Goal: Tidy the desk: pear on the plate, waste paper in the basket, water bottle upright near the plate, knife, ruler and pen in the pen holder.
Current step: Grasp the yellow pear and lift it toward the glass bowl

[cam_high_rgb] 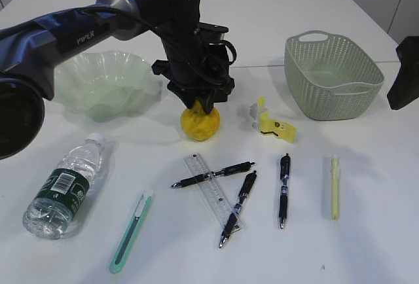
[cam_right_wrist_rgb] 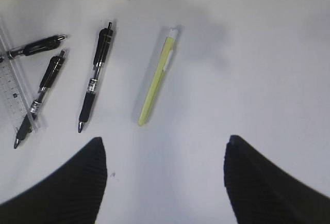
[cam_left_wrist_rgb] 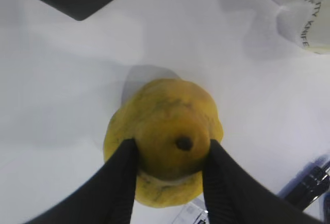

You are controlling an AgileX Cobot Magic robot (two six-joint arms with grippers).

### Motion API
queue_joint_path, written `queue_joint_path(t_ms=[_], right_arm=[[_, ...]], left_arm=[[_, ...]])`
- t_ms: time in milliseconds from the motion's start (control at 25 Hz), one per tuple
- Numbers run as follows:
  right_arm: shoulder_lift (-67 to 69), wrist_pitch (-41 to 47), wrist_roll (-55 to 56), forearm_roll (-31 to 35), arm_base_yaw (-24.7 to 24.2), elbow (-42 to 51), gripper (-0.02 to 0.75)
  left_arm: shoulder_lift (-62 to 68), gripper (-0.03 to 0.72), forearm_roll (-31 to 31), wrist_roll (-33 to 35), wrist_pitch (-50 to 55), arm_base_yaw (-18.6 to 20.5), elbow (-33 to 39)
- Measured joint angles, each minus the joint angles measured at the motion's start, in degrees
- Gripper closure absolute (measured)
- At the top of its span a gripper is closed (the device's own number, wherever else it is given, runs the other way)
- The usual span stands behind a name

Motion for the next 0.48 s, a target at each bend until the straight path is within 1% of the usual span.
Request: queue_joint_path(t_ms=[480], right_arm=[[0.0, 2.3, 0.0, 0.2, 0.0, 0.0, 0.186]], left_arm=[[-2.8, 0.411, -2.0, -1.9, 0.1, 0.0, 0.0]])
